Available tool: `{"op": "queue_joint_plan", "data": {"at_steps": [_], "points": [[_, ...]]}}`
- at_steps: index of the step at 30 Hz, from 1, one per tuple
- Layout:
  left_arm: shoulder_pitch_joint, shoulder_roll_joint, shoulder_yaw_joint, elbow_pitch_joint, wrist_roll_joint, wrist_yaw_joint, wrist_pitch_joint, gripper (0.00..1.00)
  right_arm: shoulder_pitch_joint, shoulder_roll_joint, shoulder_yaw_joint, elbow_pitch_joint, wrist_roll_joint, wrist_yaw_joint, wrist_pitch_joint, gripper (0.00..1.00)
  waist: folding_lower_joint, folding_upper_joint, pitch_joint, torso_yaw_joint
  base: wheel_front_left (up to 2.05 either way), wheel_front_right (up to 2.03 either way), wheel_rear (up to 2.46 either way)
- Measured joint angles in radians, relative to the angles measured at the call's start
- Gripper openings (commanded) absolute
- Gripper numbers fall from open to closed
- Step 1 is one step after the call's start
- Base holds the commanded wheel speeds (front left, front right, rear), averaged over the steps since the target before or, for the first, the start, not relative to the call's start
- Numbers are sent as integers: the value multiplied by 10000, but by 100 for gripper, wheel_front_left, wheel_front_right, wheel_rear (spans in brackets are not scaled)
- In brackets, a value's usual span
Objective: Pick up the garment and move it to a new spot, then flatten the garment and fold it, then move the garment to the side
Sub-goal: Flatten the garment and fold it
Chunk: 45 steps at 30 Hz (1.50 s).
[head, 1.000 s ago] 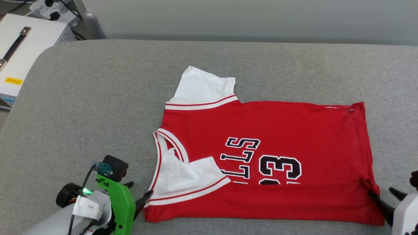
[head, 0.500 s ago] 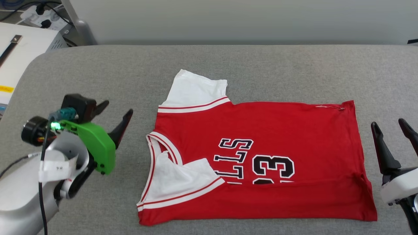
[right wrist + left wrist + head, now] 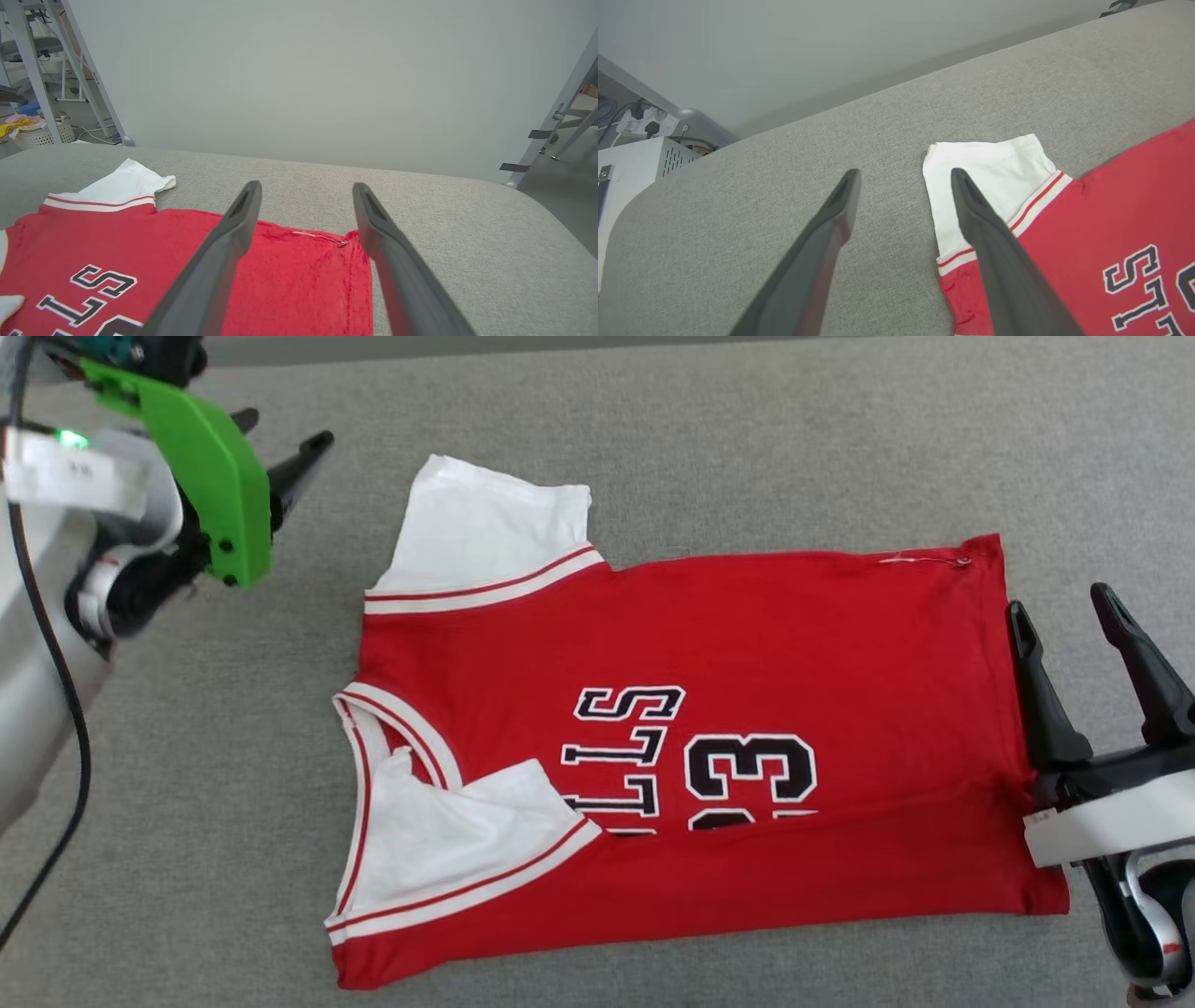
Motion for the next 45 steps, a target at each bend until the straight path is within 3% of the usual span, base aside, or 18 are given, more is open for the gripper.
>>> {"op": "queue_joint_plan", "data": {"at_steps": [6, 10, 15, 24, 25, 26, 30, 35, 40, 45], "points": [[-1747, -410, -286, 834, -445, -366, 2531, 100, -568, 21, 268, -29, 4, 0, -180, 100, 1, 0, 976, -387, 0, 0, 0], [-2435, -798, -583, 1300, -537, -481, 3499, 100, -877, 17, 366, 8, 6, 0, -341, 100, 1, 0, 1616, -629, 0, 0, 0], [-2768, -1016, -1011, 1898, -293, -564, 3785, 100, -1279, -6, 537, 96, 17, 0, -453, 100, 2, 0, 2284, -904, 0, 0, 0], [-3062, -924, -1256, 2566, -121, -690, 3597, 100, -1551, -115, 677, 337, 100, 0, -700, 100, 0, 0, 2995, -1359, 0, 0, 0], [-3080, -905, -1275, 2554, -165, -690, 3607, 54, -1577, -128, 665, 347, 104, 0, -702, 100, 1, 1, 3005, -1377, 0, 0, 0], [-3086, -882, -1315, 2529, -169, -690, 3591, 0, -1601, -151, 654, 360, 109, 0, -717, 100, 0, 1, 2995, -1383, 0, 0, 0], [-2964, -857, -1676, 2196, -205, -692, 3145, 0, -1752, -309, 487, 376, 111, 0, -755, 100, 0, 0, 2835, -1344, 0, 0, 0], [-2705, -869, -2136, 1791, -119, -692, 2205, 0, -2266, -1003, 132, 224, 153, 0, -428, 100, 1, 0, 2483, -1189, 0, 0, 0], [-2606, -884, -2458, 1218, 134, -692, 1041, 0, -3195, -2568, 522, 150, 779, 0, 938, 100, 0, 0, 2084, -870, 0, 0, 0], [-2413, -930, -2696, 865, 201, -692, 334, 0, -4289, -3856, 1354, 721, 2021, 0, 3156, 100, 0, 0, 1792, -447, 0, 0, 0]]}}
